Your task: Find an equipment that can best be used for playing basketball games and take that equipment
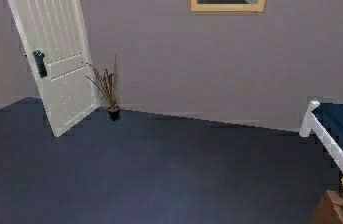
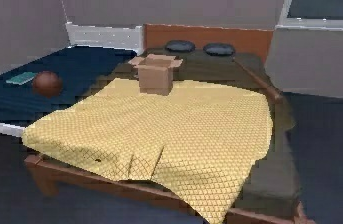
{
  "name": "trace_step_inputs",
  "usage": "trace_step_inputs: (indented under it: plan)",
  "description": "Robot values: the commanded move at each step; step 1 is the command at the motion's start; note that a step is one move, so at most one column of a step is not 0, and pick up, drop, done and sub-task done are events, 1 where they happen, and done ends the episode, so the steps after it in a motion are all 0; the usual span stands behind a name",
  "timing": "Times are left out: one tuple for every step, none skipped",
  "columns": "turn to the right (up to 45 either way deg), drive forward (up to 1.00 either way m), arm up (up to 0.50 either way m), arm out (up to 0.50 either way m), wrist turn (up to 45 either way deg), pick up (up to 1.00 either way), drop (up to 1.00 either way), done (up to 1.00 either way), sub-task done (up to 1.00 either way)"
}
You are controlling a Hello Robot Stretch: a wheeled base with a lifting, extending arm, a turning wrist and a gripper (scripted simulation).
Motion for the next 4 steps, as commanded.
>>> trace_step_inputs:
  plan:
    - [0.0, 0.15, 0.0, 0.0, 0.0, 0.0, 0.0, 0.0, 0.0]
    - [21.0, 0.0, 0.0, 0.0, 0.0, 0.0, 0.0, 0.0, 0.0]
    - [0.0, 1.0, 0.0, 0.0, 0.0, 0.0, 0.0, 0.0, 0.0]
    - [3.0, 0.0, 0.0, 0.0, 0.0, 0.0, 0.0, 0.0, 0.0]
